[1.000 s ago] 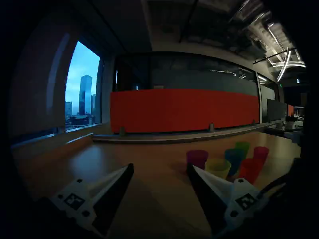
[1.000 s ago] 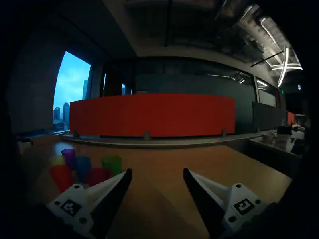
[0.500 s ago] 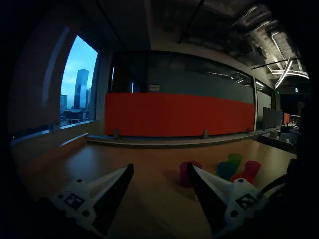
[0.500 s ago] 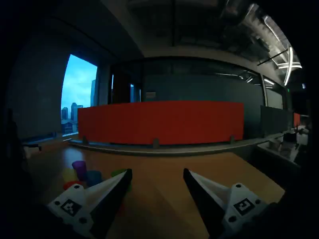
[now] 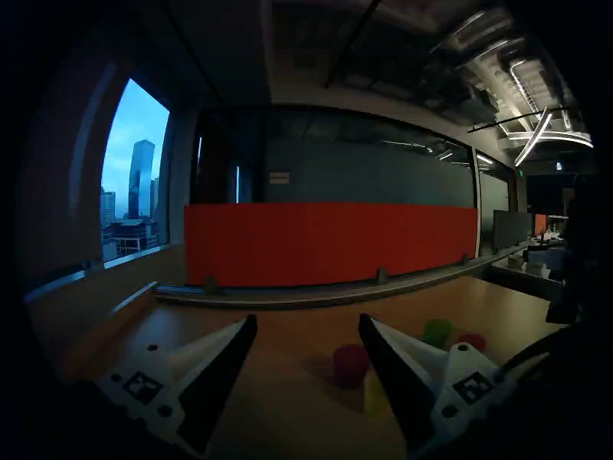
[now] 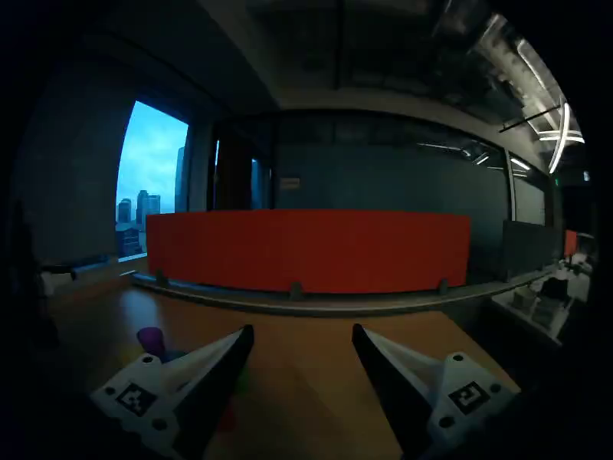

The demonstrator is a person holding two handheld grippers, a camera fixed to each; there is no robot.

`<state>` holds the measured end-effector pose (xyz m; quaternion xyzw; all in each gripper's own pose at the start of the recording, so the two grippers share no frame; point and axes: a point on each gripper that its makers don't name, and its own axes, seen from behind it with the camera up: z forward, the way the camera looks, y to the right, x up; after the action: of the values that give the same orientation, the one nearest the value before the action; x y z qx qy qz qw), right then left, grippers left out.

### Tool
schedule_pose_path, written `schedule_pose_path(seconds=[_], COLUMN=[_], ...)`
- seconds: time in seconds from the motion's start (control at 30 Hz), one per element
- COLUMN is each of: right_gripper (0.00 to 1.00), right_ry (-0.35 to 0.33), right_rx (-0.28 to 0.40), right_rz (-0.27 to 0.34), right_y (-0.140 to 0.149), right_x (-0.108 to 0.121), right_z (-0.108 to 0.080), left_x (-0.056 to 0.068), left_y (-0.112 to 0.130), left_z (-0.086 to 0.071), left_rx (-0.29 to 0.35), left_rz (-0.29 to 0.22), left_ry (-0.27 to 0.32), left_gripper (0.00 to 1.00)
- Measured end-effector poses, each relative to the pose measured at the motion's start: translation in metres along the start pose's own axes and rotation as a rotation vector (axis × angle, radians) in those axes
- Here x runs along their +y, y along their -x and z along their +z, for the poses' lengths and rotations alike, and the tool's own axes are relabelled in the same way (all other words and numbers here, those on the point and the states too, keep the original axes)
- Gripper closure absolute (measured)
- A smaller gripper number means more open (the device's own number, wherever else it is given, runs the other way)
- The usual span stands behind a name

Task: Pour water

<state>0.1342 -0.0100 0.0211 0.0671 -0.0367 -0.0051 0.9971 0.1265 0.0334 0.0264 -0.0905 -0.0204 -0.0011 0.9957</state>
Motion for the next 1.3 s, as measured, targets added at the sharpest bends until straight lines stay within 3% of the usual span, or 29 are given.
schedule_pose_path(seconds=[0.4, 0.87, 1.07, 1.3], right_gripper=[0.01, 0.01, 0.01, 0.01], right_ry=[-0.015, -0.047, -0.111, -0.253], right_rx=[0.007, 0.003, 0.001, 0.015], right_rz=[0.003, 0.039, 0.041, 0.053], right_y=[-0.037, -0.049, -0.052, -0.061], right_x=[-0.005, -0.008, -0.019, -0.04], right_z=[0.012, 0.02, 0.021, 0.02], left_x=[0.011, 0.014, 0.019, 0.045], left_y=[-0.04, -0.055, -0.057, -0.065], left_z=[0.014, 0.021, 0.022, 0.025], left_rx=[-0.008, -0.022, -0.029, -0.008], left_rz=[0.022, -0.019, 0.016, 0.01], left_ry=[0.057, 0.097, 0.118, 0.237], left_gripper=[0.01, 0.01, 0.01, 0.01])
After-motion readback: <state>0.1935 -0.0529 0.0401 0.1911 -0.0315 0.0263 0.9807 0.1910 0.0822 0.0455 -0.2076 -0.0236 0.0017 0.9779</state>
